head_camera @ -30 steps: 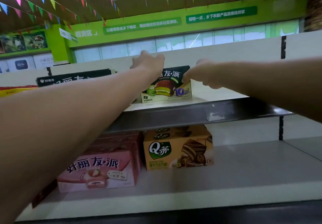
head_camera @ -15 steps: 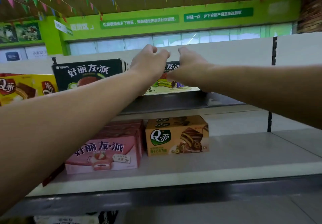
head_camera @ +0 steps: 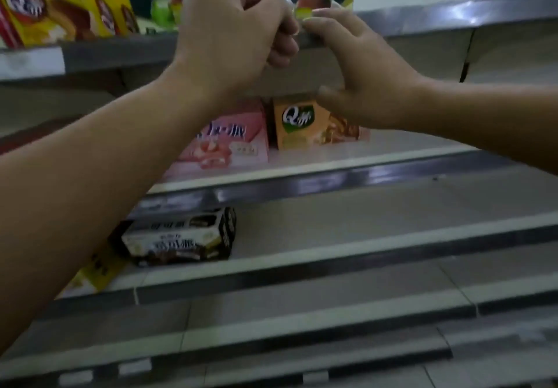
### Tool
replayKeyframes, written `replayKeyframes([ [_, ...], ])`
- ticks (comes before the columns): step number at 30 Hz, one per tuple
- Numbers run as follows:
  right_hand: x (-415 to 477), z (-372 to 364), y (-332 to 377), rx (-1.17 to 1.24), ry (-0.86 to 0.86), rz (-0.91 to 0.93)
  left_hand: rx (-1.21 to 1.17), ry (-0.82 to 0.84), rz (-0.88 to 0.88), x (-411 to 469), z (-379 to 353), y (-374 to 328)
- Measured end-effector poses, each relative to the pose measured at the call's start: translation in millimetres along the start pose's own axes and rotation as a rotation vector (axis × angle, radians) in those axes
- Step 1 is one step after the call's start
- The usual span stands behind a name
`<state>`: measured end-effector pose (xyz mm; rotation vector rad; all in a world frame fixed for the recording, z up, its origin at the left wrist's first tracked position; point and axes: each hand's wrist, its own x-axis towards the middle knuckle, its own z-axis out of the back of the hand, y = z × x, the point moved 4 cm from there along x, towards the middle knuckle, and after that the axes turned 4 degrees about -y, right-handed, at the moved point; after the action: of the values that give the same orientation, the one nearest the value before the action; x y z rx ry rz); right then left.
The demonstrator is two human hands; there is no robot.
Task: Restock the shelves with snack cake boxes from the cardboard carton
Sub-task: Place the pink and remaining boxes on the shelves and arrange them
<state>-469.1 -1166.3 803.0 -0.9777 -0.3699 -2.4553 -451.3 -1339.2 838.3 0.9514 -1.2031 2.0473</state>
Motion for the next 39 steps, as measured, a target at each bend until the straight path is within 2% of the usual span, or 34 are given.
replayKeyframes([
  [5, -53, -34, 26, 0.031, 0.108, -0.018, -0.011, 0.069, 0.119, -70, 18, 36],
  [8, -77, -50, 41, 0.053, 0.147, -0.06, 0.002, 0.09, 0.248, -110, 29, 65],
  [15, -109, -98, 72, 0.166, 0.253, -0.122, 0.077, 0.021, 0.546, -187, 67, 129],
  [22, -117, -170, 96, 0.287, 0.36, -0.151, 0.171, -0.004, 0.725, -245, 102, 187],
  [25, -115, -198, 108, 0.302, 0.355, -0.052, 0.243, 0.002, 0.777, -260, 108, 207],
  [28, -113, -221, 120, 0.317, 0.3, 0.11, 0.308, 0.012, 0.815, -270, 109, 227],
  [31, -109, -239, 127, 0.373, 0.24, 0.194, 0.36, 0.017, 0.851, -275, 111, 245],
  [35, -112, -258, 128, 0.369, 0.22, 0.343, 0.421, 0.03, 0.852, -280, 113, 261],
  [39, -119, -280, 125, 0.386, 0.33, 0.294, 0.433, 0.02, 0.838, -282, 120, 269],
])
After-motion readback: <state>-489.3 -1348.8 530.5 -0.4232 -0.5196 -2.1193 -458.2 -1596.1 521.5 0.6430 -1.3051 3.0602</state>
